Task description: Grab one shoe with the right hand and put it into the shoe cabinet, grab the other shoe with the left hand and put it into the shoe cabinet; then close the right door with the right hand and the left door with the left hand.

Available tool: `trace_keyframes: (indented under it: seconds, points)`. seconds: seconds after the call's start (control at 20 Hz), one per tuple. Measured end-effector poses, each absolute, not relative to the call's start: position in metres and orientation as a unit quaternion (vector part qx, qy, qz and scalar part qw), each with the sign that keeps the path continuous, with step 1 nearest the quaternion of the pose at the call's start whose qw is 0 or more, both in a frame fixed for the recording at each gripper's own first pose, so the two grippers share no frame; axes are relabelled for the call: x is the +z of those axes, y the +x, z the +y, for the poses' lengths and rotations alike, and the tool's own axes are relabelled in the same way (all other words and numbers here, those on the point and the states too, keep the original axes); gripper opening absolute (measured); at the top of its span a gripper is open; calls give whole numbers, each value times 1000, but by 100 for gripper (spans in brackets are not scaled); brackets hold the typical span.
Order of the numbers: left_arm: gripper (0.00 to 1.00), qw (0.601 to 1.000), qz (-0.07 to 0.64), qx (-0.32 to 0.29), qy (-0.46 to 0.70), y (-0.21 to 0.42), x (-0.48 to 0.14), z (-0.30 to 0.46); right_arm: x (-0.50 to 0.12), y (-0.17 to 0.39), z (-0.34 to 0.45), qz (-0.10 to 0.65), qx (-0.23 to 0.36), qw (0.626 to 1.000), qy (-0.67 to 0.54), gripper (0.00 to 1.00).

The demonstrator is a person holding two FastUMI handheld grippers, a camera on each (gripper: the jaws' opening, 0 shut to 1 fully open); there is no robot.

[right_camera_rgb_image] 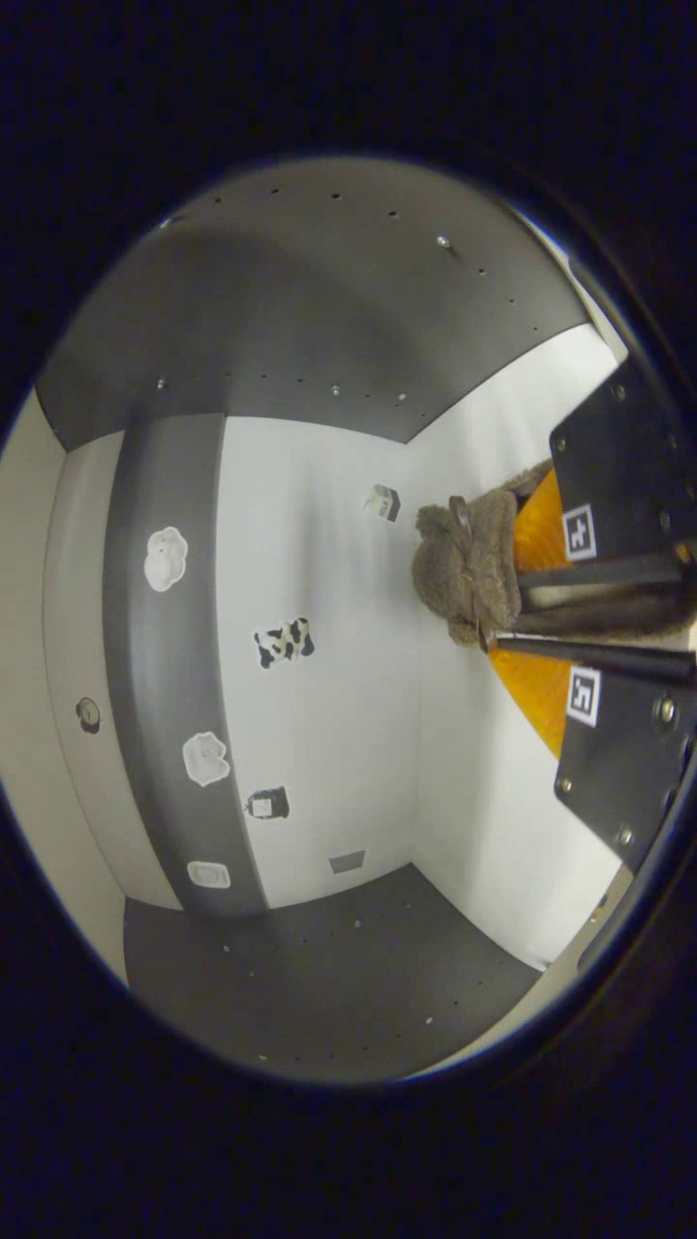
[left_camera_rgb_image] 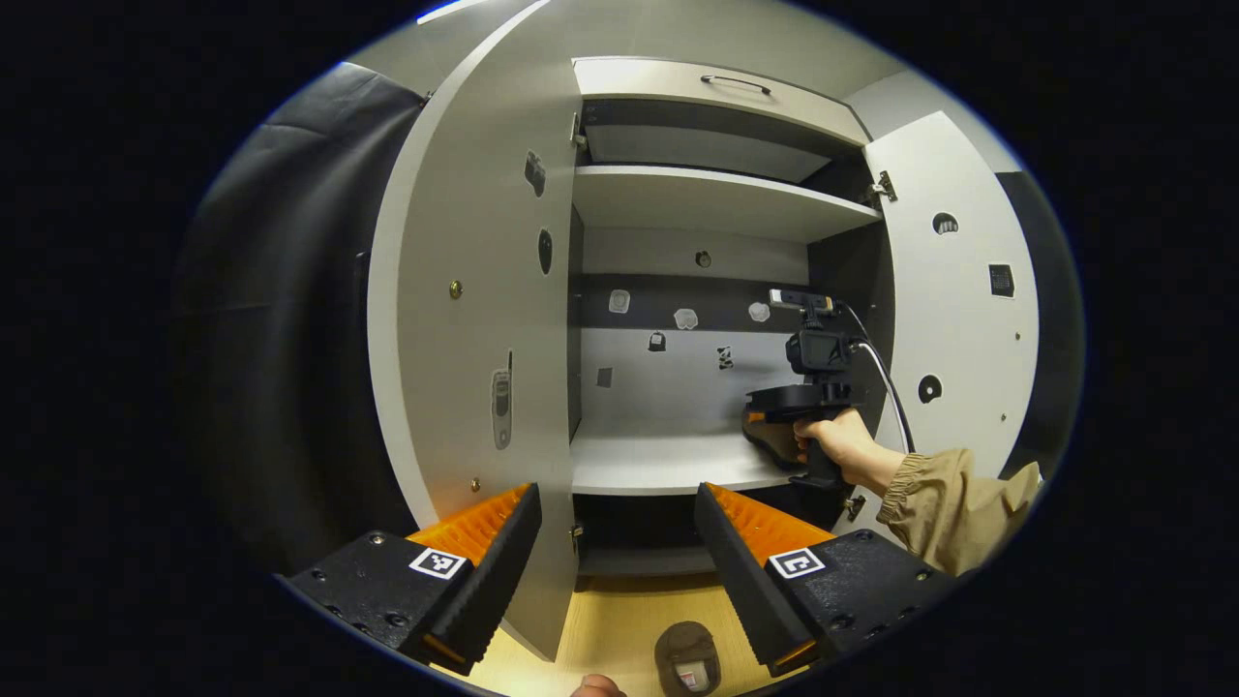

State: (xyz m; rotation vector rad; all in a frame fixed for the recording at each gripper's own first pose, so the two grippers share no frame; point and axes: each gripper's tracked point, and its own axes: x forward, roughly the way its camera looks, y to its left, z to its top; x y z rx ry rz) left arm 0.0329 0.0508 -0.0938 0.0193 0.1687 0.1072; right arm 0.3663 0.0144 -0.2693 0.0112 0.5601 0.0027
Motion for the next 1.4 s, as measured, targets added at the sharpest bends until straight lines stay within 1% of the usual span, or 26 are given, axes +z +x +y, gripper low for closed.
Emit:
trace_keyframes:
  seconds: [0.05, 0.1, 0.25, 0.3, 0.35, 0.55, 0.6, 0.65, 0.7, 0.75, 0.8, 0.85, 0.9, 0.95, 1.0, 1.05, 1.25, 1.3, 1.4]
  points:
    - [98, 995, 86, 51, 9, 32, -95, 50, -267, 360, 14, 280, 3, 960, 1, 33]
    - [98, 995, 87, 49, 9, 31, -96, 49, -265, 356, 13, 280, 2, 960, -10, 34]
    - [98, 995, 96, 41, 6, 29, -106, 45, -244, 334, 13, 266, 8, 964, -33, 34]
    - [96, 994, 102, 37, 5, 28, -111, 42, -235, 325, 14, 257, 12, 966, -36, 35]
    - [98, 994, 107, 33, 5, 27, -117, 40, -224, 317, 14, 247, 15, 968, -40, 34]
    - [98, 991, 135, 15, 11, 22, -146, 30, -169, 275, 23, 200, 30, 979, -32, 35]
    - [98, 989, 145, 11, 10, 21, -155, 27, -154, 263, 25, 187, 34, 981, -27, 31]
    - [98, 988, 155, 7, 9, 20, -165, 26, -136, 252, 27, 170, 36, 984, -20, 35]
    - [98, 986, 167, 4, 9, 18, -177, 24, -118, 240, 29, 152, 39, 988, -13, 31]
    - [98, 983, 181, 0, 11, 16, -190, 24, -100, 226, 31, 136, 42, 990, -5, 35]
    - [98, 981, 194, -1, 13, 14, -202, 24, -85, 212, 32, 123, 45, 991, 3, 31]
    - [99, 978, 206, -2, 14, 12, -216, 25, -70, 198, 33, 109, 47, 993, 9, 34]
    - [98, 976, 219, -4, 16, 9, -230, 25, -57, 186, 30, 96, 46, 994, 12, 31]
    - [98, 973, 232, -6, 15, 6, -245, 25, -45, 174, 27, 85, 44, 995, 11, 34]
    - [98, 969, 247, -10, 11, 4, -259, 24, -36, 162, 23, 76, 43, 996, 10, 31]
    - [98, 965, 262, -16, 8, 2, -274, 21, -28, 151, 19, 69, 40, 997, 8, 34]
    - [99, 944, 326, -46, 10, -10, -336, 10, -3, 111, 5, 44, 29, 999, -2, 34]
    - [99, 937, 346, -49, 9, -16, -352, 10, 2, 101, 3, 40, 27, 999, -5, 39]
    - [99, 923, 381, -55, -1, -27, -384, 7, 11, 85, -4, 33, 22, 999, -12, 38]
